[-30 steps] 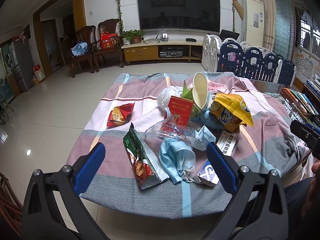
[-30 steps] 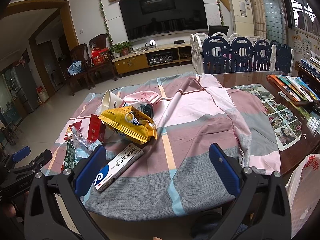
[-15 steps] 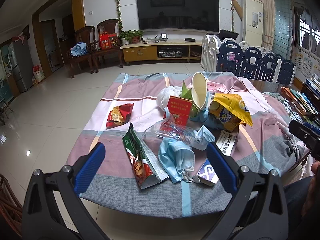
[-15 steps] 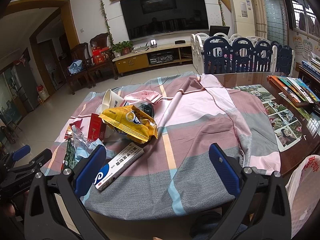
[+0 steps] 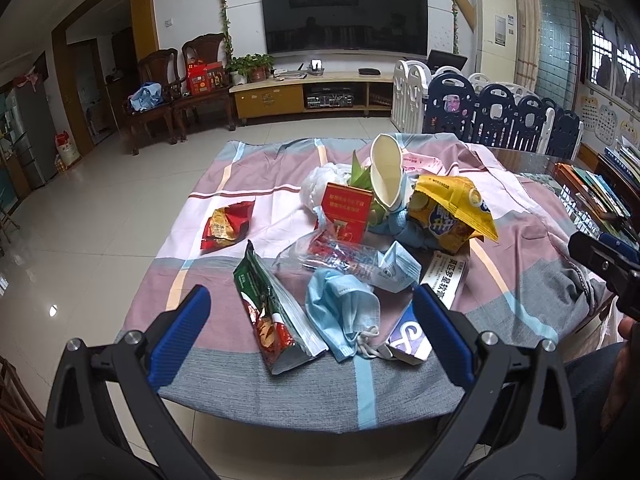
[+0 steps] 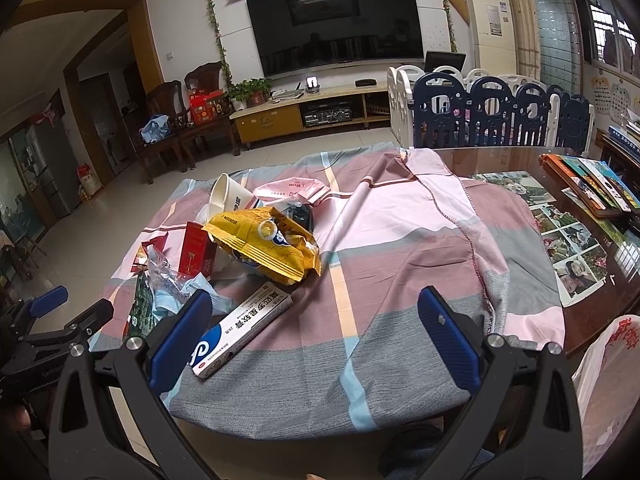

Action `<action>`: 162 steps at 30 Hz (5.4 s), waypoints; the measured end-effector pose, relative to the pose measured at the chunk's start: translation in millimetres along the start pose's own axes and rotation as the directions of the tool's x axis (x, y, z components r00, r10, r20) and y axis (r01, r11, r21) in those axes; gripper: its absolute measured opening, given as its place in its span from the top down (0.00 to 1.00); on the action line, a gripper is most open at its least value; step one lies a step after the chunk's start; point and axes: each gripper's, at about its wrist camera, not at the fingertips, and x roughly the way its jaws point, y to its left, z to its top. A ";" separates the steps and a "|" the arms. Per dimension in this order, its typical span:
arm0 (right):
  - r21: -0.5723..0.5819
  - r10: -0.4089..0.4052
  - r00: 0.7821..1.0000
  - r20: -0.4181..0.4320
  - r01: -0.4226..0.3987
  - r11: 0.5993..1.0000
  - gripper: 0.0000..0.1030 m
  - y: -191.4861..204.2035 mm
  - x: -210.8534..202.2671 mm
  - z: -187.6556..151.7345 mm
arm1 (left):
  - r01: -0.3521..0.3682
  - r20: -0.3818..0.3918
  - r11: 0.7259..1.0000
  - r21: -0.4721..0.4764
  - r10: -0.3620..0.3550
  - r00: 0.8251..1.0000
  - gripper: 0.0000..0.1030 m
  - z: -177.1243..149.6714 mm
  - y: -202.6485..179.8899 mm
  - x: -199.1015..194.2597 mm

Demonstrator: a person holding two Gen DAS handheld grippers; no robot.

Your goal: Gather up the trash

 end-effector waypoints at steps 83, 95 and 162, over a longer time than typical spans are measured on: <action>-0.178 0.120 0.989 -0.087 -0.134 0.975 0.78 35.7 34.0 7.5 | 0.031 0.081 0.995 -0.100 -0.023 0.996 0.76 20.0 13.1 7.8; -0.175 0.110 0.989 -0.094 -0.125 0.977 0.77 34.9 39.1 4.8 | 0.027 0.076 0.995 -0.098 -0.019 0.997 0.76 18.7 11.7 10.9; -0.057 0.035 0.999 -0.005 -0.035 0.998 0.20 -16.0 -72.2 12.3 | 0.017 0.104 0.999 -0.030 -0.013 0.995 0.06 15.0 -39.2 -52.3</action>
